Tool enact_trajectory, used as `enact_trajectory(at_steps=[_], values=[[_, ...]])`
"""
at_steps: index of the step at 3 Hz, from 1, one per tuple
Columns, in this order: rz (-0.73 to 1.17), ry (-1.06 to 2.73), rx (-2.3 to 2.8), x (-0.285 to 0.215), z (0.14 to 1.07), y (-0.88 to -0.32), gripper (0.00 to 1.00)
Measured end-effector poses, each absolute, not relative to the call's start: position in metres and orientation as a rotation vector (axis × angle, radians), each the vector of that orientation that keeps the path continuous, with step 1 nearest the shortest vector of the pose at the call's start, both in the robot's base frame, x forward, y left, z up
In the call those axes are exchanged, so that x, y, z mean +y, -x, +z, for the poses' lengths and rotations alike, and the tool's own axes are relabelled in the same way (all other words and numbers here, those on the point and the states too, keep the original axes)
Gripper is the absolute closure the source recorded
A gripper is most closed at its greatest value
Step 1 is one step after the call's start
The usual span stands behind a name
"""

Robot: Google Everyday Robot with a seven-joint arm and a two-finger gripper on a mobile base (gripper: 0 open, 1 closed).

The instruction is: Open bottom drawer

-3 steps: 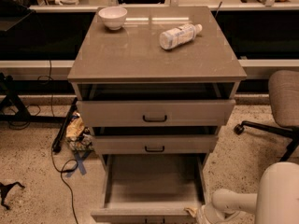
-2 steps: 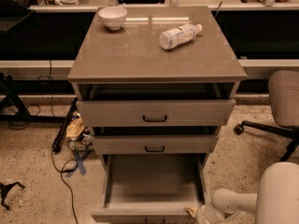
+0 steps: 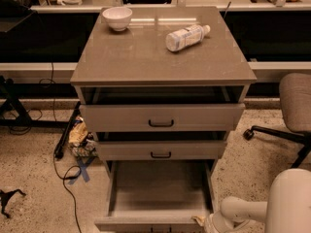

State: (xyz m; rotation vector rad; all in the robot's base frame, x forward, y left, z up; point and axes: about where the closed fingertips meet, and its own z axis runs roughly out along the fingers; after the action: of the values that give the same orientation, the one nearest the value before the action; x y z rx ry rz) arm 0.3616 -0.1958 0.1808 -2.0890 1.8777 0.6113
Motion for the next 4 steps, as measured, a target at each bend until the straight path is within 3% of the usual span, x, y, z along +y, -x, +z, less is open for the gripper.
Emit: enact_trajectory(at_steps=[4], values=[[0.506, 2.094, 1.667, -0.172, 0.21, -0.398, 0.0]])
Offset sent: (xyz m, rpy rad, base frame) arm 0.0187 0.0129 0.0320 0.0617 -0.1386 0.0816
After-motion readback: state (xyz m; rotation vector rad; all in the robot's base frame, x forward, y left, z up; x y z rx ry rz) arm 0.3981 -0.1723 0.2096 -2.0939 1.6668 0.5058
